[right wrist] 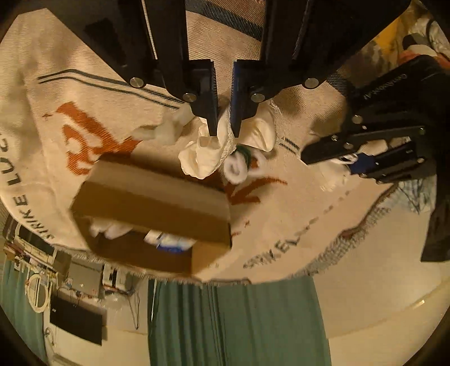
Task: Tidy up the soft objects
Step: 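Grasp the white sock bundle with the left gripper while the right gripper grasps the lace cloth, then drop the sock bundle and lace cloth into the box with both grippers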
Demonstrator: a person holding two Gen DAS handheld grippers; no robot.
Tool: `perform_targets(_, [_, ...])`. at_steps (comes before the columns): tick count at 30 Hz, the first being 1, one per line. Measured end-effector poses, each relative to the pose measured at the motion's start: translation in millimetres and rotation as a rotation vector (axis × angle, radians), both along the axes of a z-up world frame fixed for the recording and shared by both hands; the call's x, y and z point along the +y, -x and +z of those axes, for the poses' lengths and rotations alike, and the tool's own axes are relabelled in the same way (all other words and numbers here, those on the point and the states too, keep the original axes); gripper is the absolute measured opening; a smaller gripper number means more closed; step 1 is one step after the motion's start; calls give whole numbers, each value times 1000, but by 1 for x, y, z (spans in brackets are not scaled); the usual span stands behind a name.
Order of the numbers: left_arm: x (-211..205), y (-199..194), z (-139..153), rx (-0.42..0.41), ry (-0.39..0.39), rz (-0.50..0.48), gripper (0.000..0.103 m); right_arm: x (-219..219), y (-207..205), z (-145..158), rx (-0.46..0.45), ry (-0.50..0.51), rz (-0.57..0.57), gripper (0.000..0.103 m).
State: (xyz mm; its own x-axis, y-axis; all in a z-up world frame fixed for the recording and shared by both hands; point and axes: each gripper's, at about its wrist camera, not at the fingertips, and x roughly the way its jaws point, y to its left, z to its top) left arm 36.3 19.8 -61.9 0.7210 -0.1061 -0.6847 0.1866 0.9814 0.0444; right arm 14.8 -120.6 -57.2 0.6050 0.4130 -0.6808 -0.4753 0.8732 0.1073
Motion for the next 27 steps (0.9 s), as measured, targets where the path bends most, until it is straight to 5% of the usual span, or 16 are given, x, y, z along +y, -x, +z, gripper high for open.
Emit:
perform_targets(9, [-38, -29, 60, -119, 0, -46, 24, -66, -3, 71, -168, -55, -83, 7])
perform_targets(15, [-58, -77, 80, -149, 29, -64, 24, -91, -49, 105, -227, -51, -113, 7])
perform_targets(20, [-62, -125, 75, -121, 71, -49, 24, -91, -105, 106, -221, -21, -109, 7])
perform_targets(27, [-76, -188, 33, -46, 9, -58, 24, -80, -181, 79, -154, -41, -74, 7])
